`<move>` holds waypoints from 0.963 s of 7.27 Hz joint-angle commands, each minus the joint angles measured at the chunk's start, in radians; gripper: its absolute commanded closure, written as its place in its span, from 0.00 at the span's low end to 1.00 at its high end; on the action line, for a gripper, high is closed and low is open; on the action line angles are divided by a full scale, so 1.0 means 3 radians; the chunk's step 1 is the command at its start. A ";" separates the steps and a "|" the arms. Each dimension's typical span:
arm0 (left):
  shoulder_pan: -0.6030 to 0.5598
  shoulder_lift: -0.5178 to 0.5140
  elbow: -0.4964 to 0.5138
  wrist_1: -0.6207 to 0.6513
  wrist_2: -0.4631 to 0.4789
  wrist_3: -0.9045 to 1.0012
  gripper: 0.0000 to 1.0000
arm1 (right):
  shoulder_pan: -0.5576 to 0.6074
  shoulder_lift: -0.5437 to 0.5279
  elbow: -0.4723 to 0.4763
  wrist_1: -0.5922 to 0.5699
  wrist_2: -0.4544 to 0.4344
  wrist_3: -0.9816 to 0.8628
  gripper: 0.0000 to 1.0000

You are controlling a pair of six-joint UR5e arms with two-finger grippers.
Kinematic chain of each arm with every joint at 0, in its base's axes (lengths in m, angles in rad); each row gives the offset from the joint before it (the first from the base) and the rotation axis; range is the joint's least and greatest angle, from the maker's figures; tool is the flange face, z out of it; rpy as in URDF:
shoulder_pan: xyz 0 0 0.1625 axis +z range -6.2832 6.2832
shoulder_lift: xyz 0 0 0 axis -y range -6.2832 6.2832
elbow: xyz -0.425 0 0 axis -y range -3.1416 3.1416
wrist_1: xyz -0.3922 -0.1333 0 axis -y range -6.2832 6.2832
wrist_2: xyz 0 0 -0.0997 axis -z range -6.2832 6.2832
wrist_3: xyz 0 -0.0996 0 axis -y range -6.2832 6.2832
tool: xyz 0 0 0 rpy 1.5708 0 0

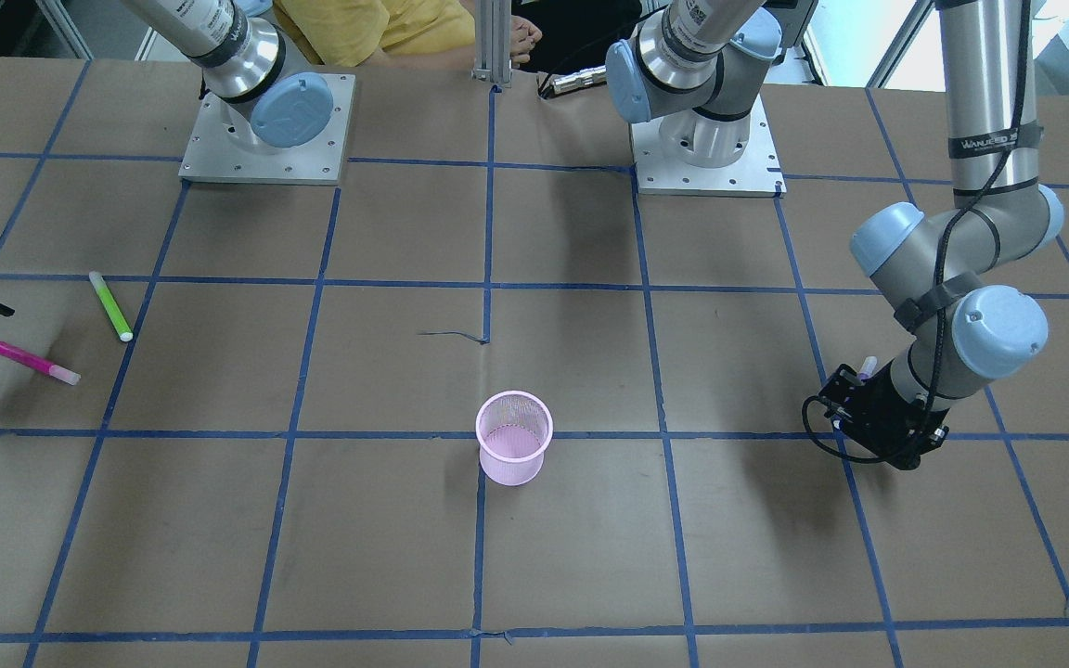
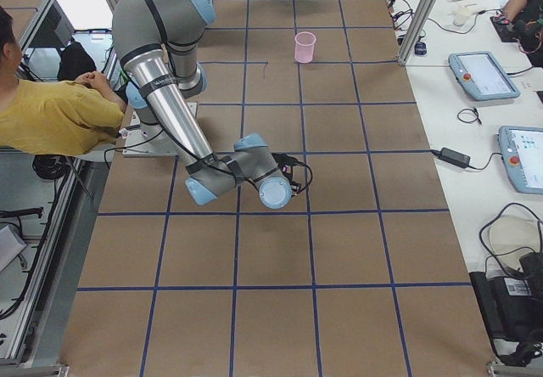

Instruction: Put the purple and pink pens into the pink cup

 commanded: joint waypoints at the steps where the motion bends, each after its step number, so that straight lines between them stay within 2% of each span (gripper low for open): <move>1: 0.0000 -0.0013 -0.0014 0.0029 0.0003 0.0014 0.66 | -0.0031 0.0172 0.0003 -0.0045 0.0136 -0.0327 0.08; 2: 0.0000 -0.0013 -0.0009 0.0029 0.0003 0.0004 0.75 | -0.0057 0.0204 0.0008 -0.0060 0.0132 -0.0405 0.08; 3: 0.0000 -0.0018 -0.0003 0.0029 -0.0007 -0.0031 0.86 | -0.0057 0.0199 0.0014 -0.0060 0.0106 -0.0461 0.19; 4: 0.0000 0.0003 0.0027 0.0029 -0.0012 -0.0022 0.93 | -0.0057 0.0204 0.0019 -0.0065 0.0091 -0.0517 0.27; 7: -0.0036 0.0120 0.0144 -0.0103 -0.0002 -0.0072 0.96 | -0.0057 0.0199 0.0019 -0.0065 0.0086 -0.0533 0.40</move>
